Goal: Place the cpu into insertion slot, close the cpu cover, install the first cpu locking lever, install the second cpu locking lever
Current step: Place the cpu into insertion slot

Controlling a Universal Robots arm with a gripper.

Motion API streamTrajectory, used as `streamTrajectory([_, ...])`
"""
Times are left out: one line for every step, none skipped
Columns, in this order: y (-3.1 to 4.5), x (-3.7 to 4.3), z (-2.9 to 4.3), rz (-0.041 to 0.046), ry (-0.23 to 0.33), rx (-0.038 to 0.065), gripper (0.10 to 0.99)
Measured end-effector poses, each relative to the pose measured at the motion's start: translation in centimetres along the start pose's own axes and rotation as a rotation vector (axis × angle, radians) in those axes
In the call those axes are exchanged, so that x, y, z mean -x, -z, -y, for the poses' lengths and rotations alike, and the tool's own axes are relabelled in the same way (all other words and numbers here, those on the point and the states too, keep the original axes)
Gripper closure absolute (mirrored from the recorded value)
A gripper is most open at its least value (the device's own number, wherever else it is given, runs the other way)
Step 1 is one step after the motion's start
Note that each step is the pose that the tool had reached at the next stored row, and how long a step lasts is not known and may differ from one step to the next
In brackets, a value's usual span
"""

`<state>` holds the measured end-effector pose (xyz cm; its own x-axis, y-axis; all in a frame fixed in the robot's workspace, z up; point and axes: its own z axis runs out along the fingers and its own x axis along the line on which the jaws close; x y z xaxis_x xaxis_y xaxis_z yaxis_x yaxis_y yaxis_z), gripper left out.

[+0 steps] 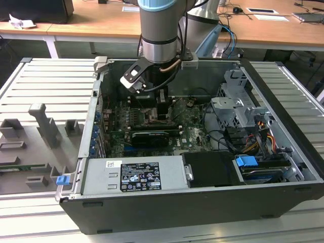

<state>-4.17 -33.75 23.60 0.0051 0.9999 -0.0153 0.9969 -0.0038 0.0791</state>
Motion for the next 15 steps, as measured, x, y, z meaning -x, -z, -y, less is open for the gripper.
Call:
streamTrajectory([-0.05,0.0,0.11,-0.0001,0.0,0.0,0.561])
streamTrajectory([-0.14,-0.02,0.27,-0.0002,0.0,0.0,0.561])
streamTrajectory([-0.35,-0.1,0.46,-0.0002,0.0,0.0,0.561])
streamTrajectory([-0.56,-0.22,0.49,-0.0001,0.0,0.0,0.561])
streamTrajectory([-0.7,-0.31,0.49,-0.0001,0.0,0.0,0.561])
streamTrajectory([-0.91,-0.45,0.51,-0.0001,0.0,-0.001,0.561])
streamTrajectory([-1.03,-0.55,0.52,0.0001,0.0,-0.001,0.561])
streamTrajectory([-1.13,-0.73,0.53,0.0,0.0,-0.001,0.561])
streamTrajectory([-1.17,-0.87,0.54,0.0,0.0,-0.002,0.561])
streamTrajectory([-1.19,-1.03,0.54,0.0,0.0,-0.002,0.561])
streamTrajectory([-1.2,-1.18,0.54,0.0,0.0,-0.002,0.561])
streamTrajectory([-1.22,-1.37,0.54,-0.0001,0.0,-0.001,0.561])
streamTrajectory([-1.25,-1.47,0.54,-0.0001,-0.001,-0.002,0.561])
streamTrajectory([-1.37,-1.51,0.55,0.0003,-0.007,-0.002,0.561])
streamTrajectory([-1.51,-1.53,0.56,0.001,-0.013,-0.002,0.561])
